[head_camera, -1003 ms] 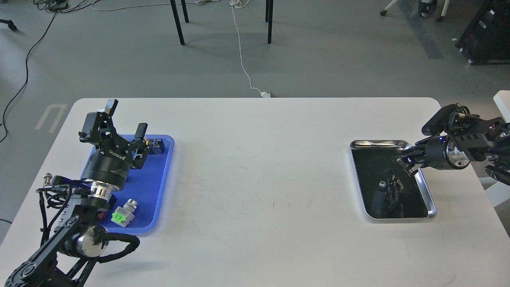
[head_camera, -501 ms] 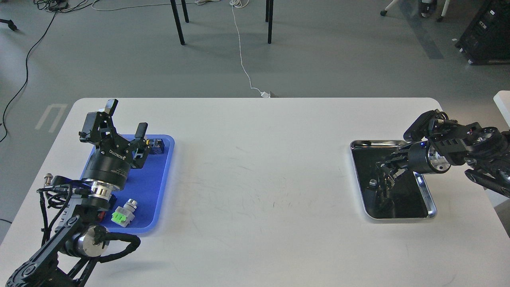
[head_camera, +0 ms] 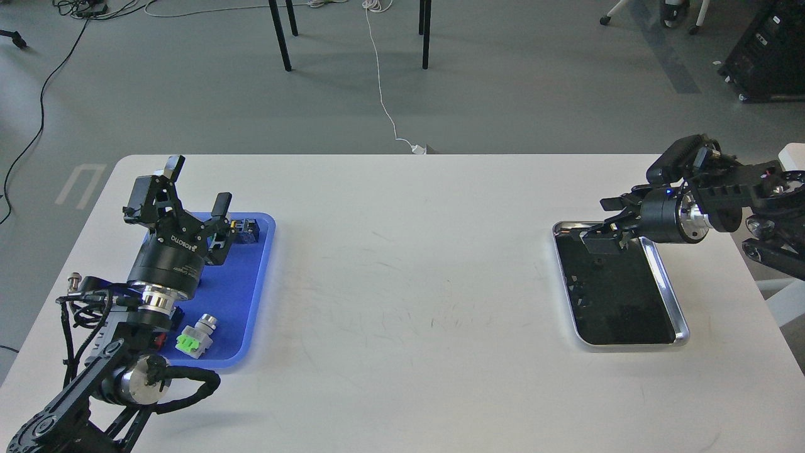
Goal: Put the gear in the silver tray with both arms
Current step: 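Retract the right arm away from the silver tray, then grasp another small black gear in the blue tray with the left gripper, then lift the gear and carry it toward the table center, then release the gear on the table and pull the left arm back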
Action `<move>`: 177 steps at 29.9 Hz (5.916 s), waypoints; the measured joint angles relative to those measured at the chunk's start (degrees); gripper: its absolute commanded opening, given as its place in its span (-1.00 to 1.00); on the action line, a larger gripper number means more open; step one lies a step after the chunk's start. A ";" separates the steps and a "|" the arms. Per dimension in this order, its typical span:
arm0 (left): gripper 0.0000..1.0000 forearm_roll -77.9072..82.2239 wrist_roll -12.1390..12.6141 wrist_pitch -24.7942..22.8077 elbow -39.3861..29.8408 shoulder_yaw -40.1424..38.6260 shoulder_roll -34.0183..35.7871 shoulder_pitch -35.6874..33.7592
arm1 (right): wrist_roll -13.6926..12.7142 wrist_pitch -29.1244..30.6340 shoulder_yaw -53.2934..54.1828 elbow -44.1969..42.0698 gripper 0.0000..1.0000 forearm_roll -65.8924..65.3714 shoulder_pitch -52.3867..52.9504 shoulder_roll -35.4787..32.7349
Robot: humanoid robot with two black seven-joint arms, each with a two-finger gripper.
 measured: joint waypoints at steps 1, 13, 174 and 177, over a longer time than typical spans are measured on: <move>0.97 0.00 0.00 0.00 0.00 0.00 0.04 0.00 | 0.00 -0.02 1.86 0.58 0.91 2.91 -0.88 0.00; 0.97 0.49 0.00 -0.17 0.00 0.39 1.81 -0.43 | -0.01 -0.16 37.01 4.02 0.92 56.38 -26.24 7.60; 0.96 30.81 0.02 -13.85 12.08 50.21 8.71 -49.80 | 0.00 0.04 48.03 8.68 0.94 77.05 -41.59 9.52; 0.96 12.72 0.02 -10.69 11.09 47.57 12.28 -42.75 | 0.00 0.05 46.46 8.95 0.96 71.47 -41.44 9.62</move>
